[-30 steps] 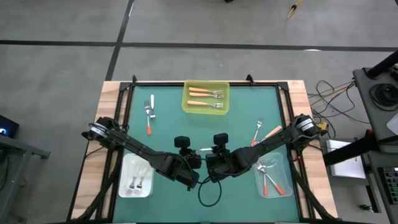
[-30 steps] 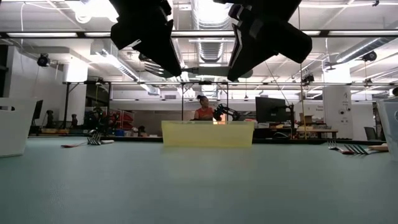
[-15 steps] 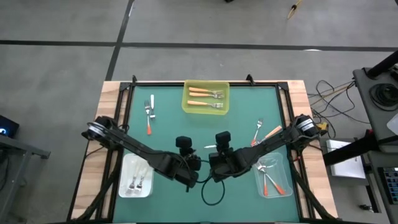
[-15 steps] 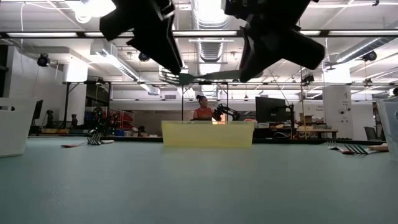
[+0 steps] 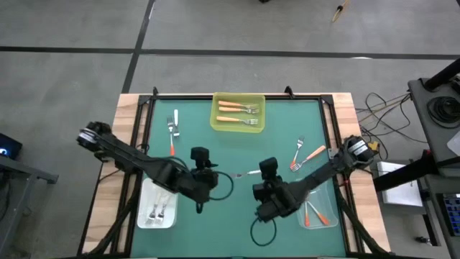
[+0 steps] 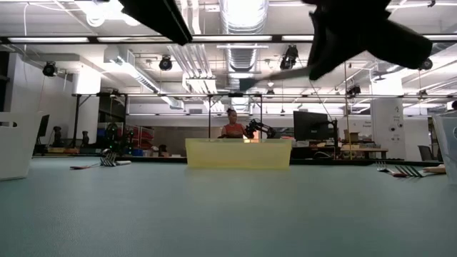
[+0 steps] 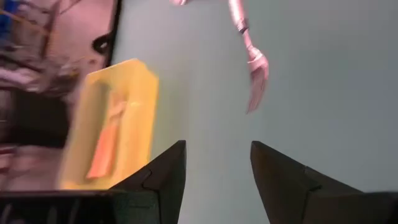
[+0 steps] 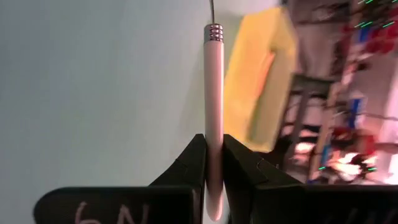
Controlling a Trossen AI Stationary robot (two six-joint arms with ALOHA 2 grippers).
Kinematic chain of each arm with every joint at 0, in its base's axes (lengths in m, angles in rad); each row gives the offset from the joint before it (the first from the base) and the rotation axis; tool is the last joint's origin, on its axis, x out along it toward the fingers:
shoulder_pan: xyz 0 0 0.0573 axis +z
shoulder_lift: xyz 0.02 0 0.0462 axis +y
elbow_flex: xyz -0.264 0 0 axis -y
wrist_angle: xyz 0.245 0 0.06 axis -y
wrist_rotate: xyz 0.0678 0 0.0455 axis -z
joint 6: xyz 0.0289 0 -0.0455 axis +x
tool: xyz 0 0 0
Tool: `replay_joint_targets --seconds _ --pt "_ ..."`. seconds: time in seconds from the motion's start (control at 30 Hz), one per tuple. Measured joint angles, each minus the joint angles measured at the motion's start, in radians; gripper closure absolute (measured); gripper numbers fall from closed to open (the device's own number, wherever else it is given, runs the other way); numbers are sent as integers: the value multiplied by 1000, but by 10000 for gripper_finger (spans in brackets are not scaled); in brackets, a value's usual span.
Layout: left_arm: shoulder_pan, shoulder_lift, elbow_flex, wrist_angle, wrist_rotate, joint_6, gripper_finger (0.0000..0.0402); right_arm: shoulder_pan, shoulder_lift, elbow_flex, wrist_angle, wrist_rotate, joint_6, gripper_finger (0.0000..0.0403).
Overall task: Sort silverware by color (type)
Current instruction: Put the white fork into the white bin
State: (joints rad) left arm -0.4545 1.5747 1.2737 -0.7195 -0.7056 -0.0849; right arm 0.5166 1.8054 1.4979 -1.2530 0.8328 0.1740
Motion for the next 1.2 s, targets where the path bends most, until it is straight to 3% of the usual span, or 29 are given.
replay_joint_targets --seconds 0.17,0.27,0.37,0.6,1.0,1.13,1.2 --pt "-1 -143 -182 303 198 18 242 83 -3 2 2 168 -45 380" --pt "0 -203 -276 498 289 22 242 120 -5 15 6 255 -172 380" --pt "0 -242 -333 625 330 21 242 133 -5 16 8 330 -354 380" --pt "9 -261 -356 736 333 -6 242 129 -5 15 41 509 -700 380" --pt "139 -178 -356 835 549 -33 242 114 10 13 417 554 -1164 380" --pt "181 -152 -356 897 701 -34 242 113 13 13 433 547 -1223 380" --pt "196 -139 -356 915 723 -43 242 113 13 13 433 547 -1229 380"
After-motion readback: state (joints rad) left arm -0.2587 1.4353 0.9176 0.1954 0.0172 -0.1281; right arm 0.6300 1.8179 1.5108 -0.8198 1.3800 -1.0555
